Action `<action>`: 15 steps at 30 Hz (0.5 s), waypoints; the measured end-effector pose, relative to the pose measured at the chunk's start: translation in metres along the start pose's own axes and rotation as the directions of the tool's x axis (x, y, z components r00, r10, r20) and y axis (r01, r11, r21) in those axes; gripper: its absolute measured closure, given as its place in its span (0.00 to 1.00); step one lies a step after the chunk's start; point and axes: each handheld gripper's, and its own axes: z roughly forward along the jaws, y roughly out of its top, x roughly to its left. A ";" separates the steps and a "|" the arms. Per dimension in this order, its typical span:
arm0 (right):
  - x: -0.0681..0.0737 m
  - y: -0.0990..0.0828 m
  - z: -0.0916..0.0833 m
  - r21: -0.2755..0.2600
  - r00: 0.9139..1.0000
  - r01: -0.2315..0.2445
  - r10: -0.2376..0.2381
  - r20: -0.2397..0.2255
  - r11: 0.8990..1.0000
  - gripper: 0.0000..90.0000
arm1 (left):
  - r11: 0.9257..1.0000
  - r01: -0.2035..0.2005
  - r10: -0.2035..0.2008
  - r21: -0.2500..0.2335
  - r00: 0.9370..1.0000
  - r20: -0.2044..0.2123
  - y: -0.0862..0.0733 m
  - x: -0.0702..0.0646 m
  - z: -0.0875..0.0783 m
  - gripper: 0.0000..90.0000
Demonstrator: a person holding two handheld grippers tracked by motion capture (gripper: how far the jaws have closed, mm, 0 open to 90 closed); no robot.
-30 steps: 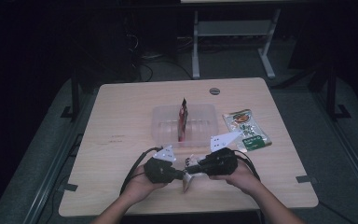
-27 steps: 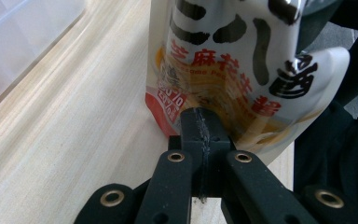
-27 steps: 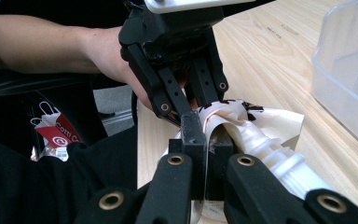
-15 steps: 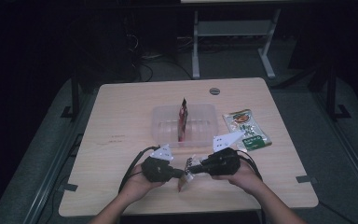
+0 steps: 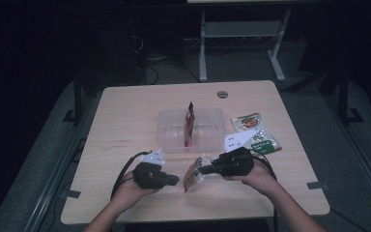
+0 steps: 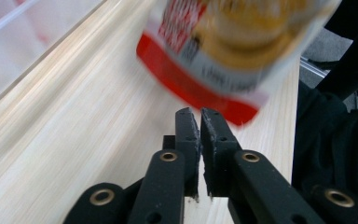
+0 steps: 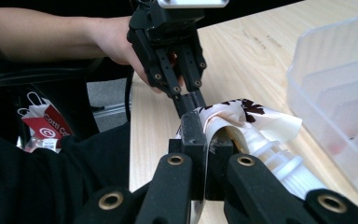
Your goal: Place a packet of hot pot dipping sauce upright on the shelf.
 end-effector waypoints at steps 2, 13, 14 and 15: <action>-0.001 0.003 -0.002 -0.002 1.000 0.005 -0.004 0.014 1.000 0.99 | 1.000 0.011 -0.011 -0.002 1.000 -0.006 -0.004 0.001 -0.006 0.89; -0.018 0.020 -0.020 -0.025 0.995 0.041 -0.038 0.092 0.999 0.99 | 0.994 0.104 -0.102 0.029 0.993 -0.055 -0.024 0.007 -0.022 0.54; -0.019 0.021 -0.022 -0.026 0.994 0.041 -0.039 0.099 0.999 0.99 | 0.995 0.098 -0.096 0.029 0.994 -0.056 -0.024 0.007 -0.022 0.53; -0.021 0.023 -0.024 -0.027 0.993 0.046 -0.042 0.111 0.999 0.99 | 0.995 0.098 -0.096 0.029 0.994 -0.056 -0.024 0.007 -0.022 0.52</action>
